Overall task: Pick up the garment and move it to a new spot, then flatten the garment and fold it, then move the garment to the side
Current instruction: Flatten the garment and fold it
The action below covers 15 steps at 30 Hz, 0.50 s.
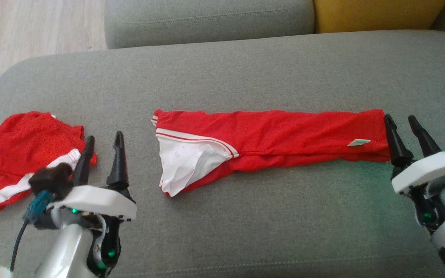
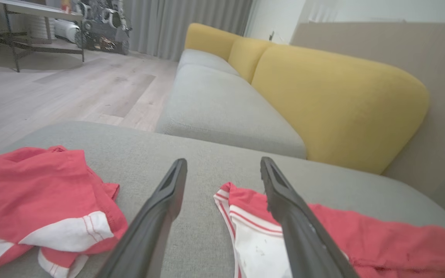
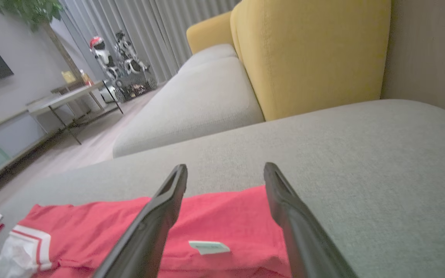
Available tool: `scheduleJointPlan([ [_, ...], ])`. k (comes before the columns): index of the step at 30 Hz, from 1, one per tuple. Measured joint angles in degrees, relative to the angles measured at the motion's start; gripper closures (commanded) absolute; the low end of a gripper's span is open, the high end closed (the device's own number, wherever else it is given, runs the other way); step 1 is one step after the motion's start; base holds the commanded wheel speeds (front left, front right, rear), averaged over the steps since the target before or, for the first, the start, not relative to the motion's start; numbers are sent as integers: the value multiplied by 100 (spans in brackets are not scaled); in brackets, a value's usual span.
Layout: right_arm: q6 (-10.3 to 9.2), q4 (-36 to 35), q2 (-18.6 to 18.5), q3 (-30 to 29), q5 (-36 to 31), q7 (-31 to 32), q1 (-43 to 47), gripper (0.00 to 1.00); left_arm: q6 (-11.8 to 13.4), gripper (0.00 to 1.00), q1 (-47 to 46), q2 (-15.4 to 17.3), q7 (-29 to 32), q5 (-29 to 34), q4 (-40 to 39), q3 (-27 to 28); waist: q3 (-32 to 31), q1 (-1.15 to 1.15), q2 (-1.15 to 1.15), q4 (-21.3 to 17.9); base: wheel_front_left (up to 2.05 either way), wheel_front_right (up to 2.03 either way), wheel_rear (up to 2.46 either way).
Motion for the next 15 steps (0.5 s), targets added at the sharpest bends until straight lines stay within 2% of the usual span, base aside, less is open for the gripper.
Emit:
scheduleJointPlan([
  [4,0,-600,481,-1178,-821,-4,463,0,-37,0,408,-623,-4,436,-487,771,41,0,0,4,0,0,0],
  [7,0,-969,920,-1892,-1586,-4,1014,0,-371,0,788,-1025,-3,850,-527,1191,121,0,0,-6,0,0,0],
  [8,0,-969,920,-1892,-1586,-4,1014,0,-371,0,788,-1025,-3,850,-527,1191,121,0,0,-6,0,0,0],
  [9,0,-1017,1047,-2091,-1823,-4,1193,0,-505,0,817,-1067,-3,1059,-509,1335,164,0,0,6,0,0,0],
  [15,0,-762,1305,-2853,-2142,154,1071,0,-835,0,740,-1158,-4,1407,-387,1522,327,0,0,58,0,0,0],
])
